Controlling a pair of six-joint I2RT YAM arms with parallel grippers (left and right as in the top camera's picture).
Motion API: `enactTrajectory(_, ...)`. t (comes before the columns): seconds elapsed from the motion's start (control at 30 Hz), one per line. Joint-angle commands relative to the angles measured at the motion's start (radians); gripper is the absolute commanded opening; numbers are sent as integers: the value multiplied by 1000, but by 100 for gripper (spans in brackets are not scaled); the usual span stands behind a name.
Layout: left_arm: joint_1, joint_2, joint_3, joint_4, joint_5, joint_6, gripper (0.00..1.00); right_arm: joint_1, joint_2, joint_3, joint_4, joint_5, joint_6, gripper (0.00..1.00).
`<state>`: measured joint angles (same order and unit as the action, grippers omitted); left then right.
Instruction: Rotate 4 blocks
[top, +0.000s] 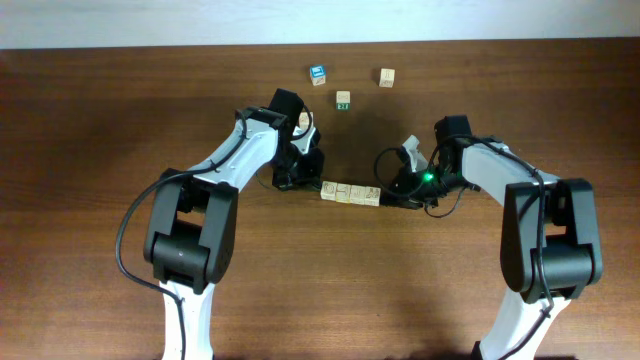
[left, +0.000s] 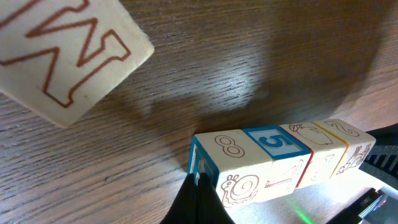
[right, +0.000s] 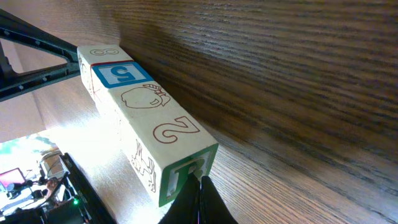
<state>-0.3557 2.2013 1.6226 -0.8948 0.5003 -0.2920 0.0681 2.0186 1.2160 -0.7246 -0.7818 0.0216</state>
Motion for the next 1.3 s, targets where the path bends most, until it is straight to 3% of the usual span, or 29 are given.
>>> enactTrajectory(0.0,-37,5,-6,5,87,-6,0,51,-43,34,10,-103,-13,4)
enactTrajectory(0.3,-37,5,-6,5,87,-6,0,70,-86,37,6,-85,18,4)
enactTrajectory(0.53,-37,5,-6,5,76,-6,0,176,-86,120,-24,18,66,4)
enactTrajectory(1.27,-37,5,-4,-68,-161,-11,0,332,-86,216,-42,135,142,4)
